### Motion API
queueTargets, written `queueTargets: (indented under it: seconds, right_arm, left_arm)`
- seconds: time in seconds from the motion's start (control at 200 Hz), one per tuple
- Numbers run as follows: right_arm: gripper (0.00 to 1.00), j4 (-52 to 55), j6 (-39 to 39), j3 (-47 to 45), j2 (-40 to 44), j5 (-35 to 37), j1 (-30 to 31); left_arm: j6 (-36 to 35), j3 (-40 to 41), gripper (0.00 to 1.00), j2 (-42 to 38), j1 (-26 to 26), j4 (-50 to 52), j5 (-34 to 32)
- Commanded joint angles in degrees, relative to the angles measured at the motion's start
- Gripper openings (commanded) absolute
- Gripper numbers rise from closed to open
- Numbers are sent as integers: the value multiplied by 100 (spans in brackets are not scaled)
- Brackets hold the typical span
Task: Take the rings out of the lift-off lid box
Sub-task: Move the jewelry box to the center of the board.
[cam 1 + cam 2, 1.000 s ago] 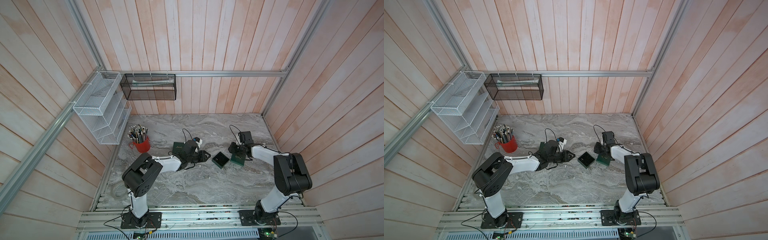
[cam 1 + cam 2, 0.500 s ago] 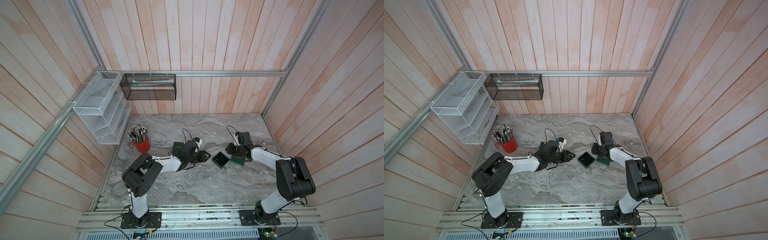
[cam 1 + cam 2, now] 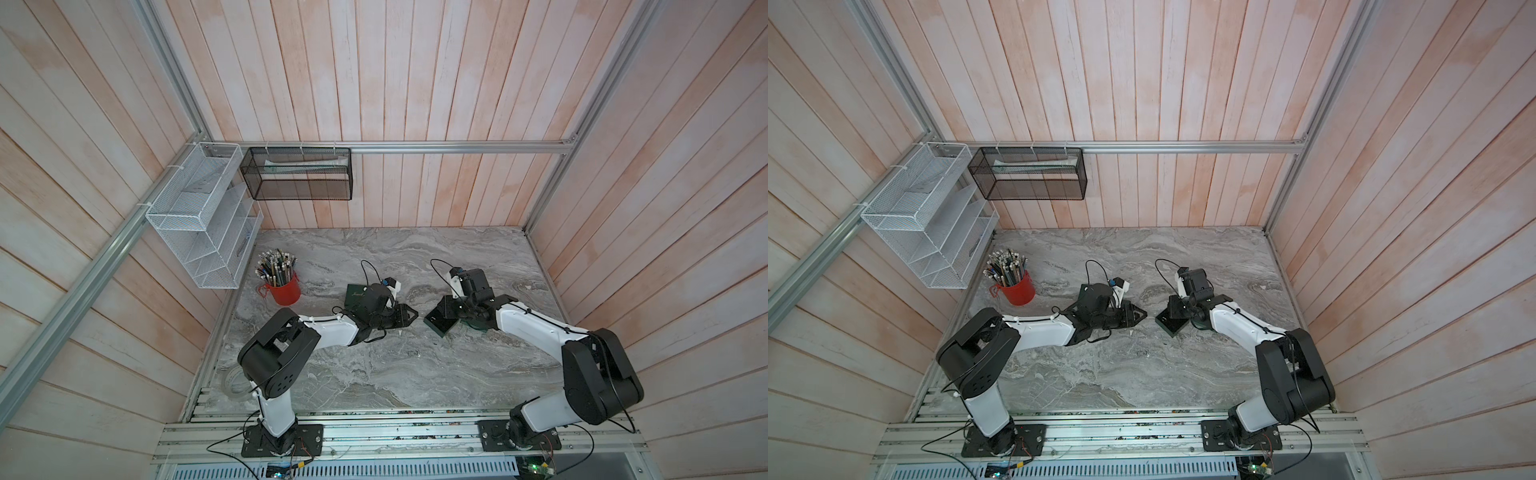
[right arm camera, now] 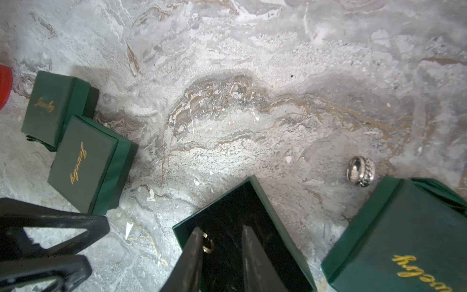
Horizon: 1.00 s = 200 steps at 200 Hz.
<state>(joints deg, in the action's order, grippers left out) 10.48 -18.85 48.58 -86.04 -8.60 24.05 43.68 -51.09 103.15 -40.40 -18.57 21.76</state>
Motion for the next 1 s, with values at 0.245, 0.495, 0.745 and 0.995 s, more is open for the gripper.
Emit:
queueTargets:
  seconds: [0.245, 0.495, 0.745, 0.995]
  right_arm:
    - [27, 55, 252, 47, -436, 197, 370]
    - [25, -105, 145, -10, -538, 181, 389]
    - [23, -108, 110, 29, -662, 202, 398]
    - [21, -127, 73, 20, -663, 231, 398]
  left_arm:
    - [-79, 104, 41, -163, 32, 43, -106]
    - [-88, 65, 41, -105, 32, 45, -84]
    - [-94, 64, 41, -103, 32, 37, -65]
    - [-87, 53, 41, -52, 32, 29, -30]
